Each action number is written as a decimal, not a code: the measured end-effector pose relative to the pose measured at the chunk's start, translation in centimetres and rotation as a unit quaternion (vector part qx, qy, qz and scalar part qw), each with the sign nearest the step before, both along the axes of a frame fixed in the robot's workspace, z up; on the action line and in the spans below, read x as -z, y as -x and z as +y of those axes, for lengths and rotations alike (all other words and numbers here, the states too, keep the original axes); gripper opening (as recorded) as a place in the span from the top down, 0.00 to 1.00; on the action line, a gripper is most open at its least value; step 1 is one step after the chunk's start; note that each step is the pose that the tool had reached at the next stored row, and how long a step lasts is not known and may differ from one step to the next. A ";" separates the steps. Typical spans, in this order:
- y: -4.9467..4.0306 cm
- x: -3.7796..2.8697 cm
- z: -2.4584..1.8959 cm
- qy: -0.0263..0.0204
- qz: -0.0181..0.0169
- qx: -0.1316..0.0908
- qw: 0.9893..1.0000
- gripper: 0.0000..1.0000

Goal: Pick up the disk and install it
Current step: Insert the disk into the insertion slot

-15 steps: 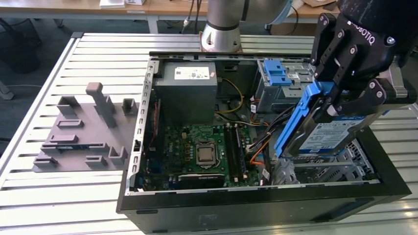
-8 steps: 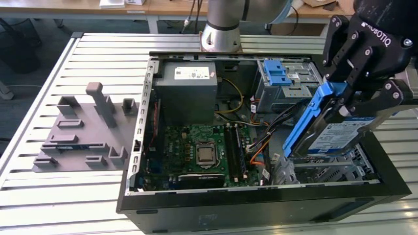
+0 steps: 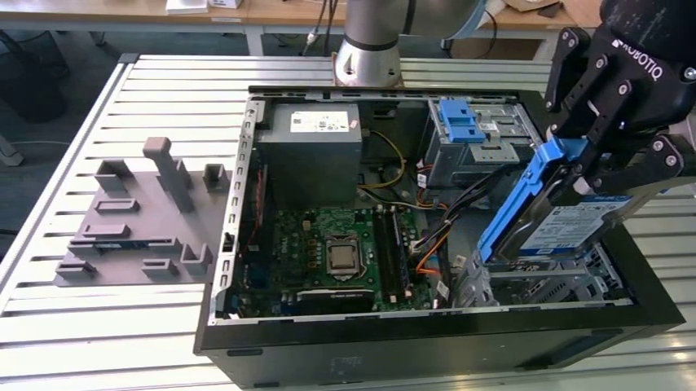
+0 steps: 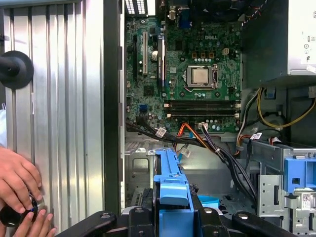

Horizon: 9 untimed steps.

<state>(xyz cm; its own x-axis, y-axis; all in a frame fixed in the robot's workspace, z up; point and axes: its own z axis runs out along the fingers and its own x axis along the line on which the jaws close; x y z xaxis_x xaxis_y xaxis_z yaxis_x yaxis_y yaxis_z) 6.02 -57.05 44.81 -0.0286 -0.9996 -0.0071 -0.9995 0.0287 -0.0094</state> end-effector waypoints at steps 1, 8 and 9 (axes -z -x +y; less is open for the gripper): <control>0.00 0.00 0.00 0.000 0.000 0.000 1.000 0.64; -0.51 0.23 0.03 0.000 0.000 0.000 1.000 0.64; -0.60 0.29 0.04 0.000 0.000 0.000 1.000 0.64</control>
<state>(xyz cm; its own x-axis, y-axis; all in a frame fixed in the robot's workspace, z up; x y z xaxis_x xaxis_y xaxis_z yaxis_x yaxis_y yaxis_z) 6.62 -57.01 44.52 -0.0285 -0.9996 -0.0071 -0.9995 0.0286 -0.0094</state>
